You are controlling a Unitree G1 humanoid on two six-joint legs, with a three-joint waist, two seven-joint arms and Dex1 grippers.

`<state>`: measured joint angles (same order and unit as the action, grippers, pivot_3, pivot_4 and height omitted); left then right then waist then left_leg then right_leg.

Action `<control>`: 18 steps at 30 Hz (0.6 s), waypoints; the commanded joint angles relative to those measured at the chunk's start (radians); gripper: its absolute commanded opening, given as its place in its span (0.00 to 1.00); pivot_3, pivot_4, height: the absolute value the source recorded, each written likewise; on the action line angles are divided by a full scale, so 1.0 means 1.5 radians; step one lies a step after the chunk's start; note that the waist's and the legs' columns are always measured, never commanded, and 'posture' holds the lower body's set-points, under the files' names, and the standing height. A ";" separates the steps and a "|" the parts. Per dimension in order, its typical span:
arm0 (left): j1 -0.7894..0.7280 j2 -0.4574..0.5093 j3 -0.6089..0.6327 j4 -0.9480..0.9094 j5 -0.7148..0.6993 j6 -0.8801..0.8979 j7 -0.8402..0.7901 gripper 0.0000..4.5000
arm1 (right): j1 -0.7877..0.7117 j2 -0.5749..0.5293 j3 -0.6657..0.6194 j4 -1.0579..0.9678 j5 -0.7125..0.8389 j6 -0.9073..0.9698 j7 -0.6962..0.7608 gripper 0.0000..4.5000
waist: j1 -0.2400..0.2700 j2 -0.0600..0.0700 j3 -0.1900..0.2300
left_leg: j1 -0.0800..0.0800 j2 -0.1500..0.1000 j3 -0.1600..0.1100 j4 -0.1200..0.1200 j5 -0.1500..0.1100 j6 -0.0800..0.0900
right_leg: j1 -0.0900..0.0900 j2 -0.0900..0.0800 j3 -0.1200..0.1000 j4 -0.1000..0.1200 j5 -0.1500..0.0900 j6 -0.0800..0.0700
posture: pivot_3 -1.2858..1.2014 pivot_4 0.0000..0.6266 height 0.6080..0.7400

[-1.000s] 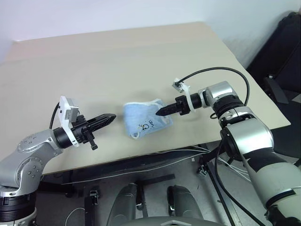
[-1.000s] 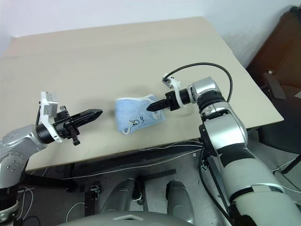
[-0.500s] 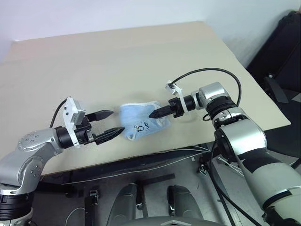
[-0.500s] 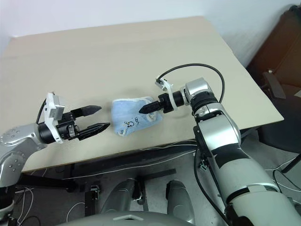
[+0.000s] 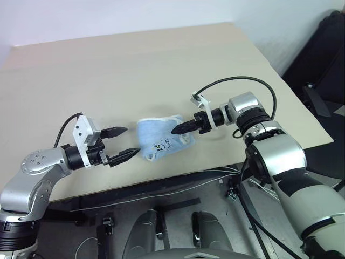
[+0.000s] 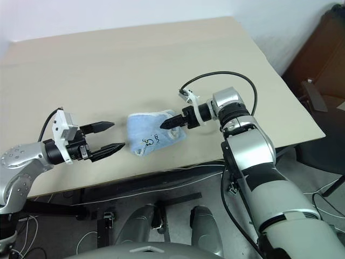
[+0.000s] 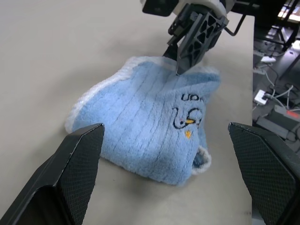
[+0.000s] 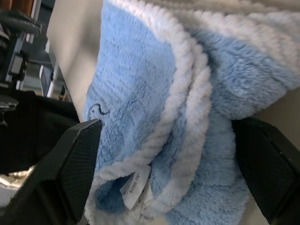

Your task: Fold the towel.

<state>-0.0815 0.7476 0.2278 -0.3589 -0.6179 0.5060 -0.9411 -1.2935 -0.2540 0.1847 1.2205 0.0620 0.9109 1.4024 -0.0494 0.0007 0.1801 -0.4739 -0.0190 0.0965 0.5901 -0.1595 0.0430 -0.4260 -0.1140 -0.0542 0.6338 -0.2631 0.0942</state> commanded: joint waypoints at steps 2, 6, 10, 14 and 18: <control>0.009 0.006 0.015 -0.003 0.014 -0.024 0.005 1.00 | 0.004 0.018 -0.004 -0.010 0.000 0.001 0.001 0.64 | 0.000 0.000 0.000 | 0.000 0.000 0.000 0.000 0.000 0.000 | 0.000 0.000 0.000 0.000 0.000 0.000 | 0.52 0.24 0.96; 0.015 0.004 0.012 0.002 0.034 -0.029 0.022 1.00 | -0.002 0.011 -0.029 0.001 0.003 -0.028 -0.046 0.33 | 0.001 0.000 0.000 | 0.000 0.000 0.000 0.000 0.000 0.000 | 0.000 0.000 0.000 0.000 0.000 0.000 | 0.52 0.24 0.96; 0.027 0.005 0.009 -0.005 0.038 -0.030 0.024 1.00 | -0.012 0.003 -0.038 0.000 0.002 -0.046 -0.046 0.03 | 0.001 0.000 0.000 | 0.000 0.000 0.000 0.001 0.000 0.000 | 0.000 0.000 0.000 0.001 0.000 0.000 | 0.52 0.24 0.96; 0.031 0.005 0.000 0.004 0.054 -0.037 0.025 1.00 | -0.008 0.000 -0.035 -0.030 0.003 -0.073 -0.022 0.00 | 0.001 0.000 0.000 | 0.000 0.000 0.000 0.001 0.000 0.000 | 0.000 0.000 0.000 0.001 0.000 0.000 | 0.52 0.24 0.96; 0.031 0.001 0.000 0.009 0.052 -0.039 0.020 1.00 | -0.031 -0.022 -0.093 -0.050 0.044 -0.089 -0.041 0.00 | 0.002 0.000 0.000 | 0.000 0.000 0.000 0.001 0.000 0.000 | 0.000 0.000 0.000 0.001 0.000 0.000 | 0.52 0.24 0.96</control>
<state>-0.0364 0.7458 0.2168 -0.3390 -0.5398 0.4688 -0.9085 -1.2830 -0.2603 0.1000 1.1898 0.0807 0.7894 1.3446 -0.0458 0.0008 0.1802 -0.4742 -0.0189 0.0969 0.5912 -0.1592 0.0426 -0.4264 -0.1140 -0.0545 0.6359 -0.2628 0.0938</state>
